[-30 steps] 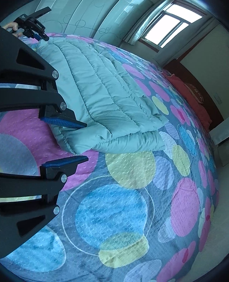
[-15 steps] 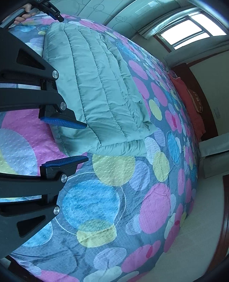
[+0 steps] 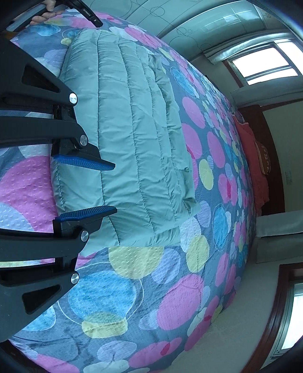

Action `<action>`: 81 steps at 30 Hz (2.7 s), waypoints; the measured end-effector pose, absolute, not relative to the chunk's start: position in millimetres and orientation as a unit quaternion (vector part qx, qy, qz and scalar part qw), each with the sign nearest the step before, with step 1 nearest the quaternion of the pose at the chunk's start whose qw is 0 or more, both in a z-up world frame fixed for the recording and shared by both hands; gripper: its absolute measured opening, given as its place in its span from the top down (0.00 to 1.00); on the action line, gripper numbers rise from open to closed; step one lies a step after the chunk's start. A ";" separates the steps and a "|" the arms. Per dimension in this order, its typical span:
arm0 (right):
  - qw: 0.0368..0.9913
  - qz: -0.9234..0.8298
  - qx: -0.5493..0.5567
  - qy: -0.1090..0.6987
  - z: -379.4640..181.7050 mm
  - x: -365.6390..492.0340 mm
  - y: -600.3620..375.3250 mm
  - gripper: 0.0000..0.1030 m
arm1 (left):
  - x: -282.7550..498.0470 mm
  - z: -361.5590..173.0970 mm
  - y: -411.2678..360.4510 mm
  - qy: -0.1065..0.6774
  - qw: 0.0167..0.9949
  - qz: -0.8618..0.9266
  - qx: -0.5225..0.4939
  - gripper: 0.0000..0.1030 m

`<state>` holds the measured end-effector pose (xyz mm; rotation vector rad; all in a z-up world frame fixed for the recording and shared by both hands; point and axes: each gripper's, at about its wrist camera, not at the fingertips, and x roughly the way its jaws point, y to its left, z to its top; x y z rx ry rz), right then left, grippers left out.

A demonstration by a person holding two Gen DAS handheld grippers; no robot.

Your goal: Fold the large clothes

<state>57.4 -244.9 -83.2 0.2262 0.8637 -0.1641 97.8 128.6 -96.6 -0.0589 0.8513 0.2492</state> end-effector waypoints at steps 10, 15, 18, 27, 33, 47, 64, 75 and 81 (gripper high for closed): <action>0.906 -0.053 0.049 0.418 -80.7 87.9 -196.6 0.69 | 106.9 -101.6 126.9 0.411 0.902 0.128 -0.008 0.56; 0.907 -0.034 0.022 0.419 -82.4 110.8 -165.8 0.69 | 112.7 -103.4 127.0 0.409 0.902 0.136 0.011 0.56; 0.909 -0.024 0.009 0.417 -82.9 124.2 -148.1 0.69 | 117.4 -102.1 128.3 0.406 0.903 0.140 0.021 0.56; 0.909 -0.008 -0.005 0.417 -87.7 154.2 -116.1 0.69 | 140.7 -99.8 130.0 0.403 0.902 0.146 0.042 0.56; 0.903 -0.004 -0.007 0.430 -104.6 164.3 -105.5 0.69 | 151.6 -109.3 132.0 0.415 0.896 0.149 0.048 0.56; 0.887 -0.009 -0.019 0.461 -144.3 171.5 -99.7 0.69 | 159.5 -122.7 126.7 0.428 0.888 0.155 0.059 0.55; 0.888 -0.014 -0.029 0.458 -146.3 170.4 -95.3 0.69 | 144.2 -113.3 134.9 0.435 0.890 0.139 0.002 0.49; 0.889 -0.015 -0.030 0.458 -146.1 169.4 -93.1 0.69 | 124.4 -123.1 142.9 0.457 0.878 0.122 -0.069 0.46; 0.889 -0.016 -0.030 0.457 -146.1 168.9 -91.8 0.69 | 111.0 -124.1 148.0 0.463 0.869 0.107 -0.136 0.47</action>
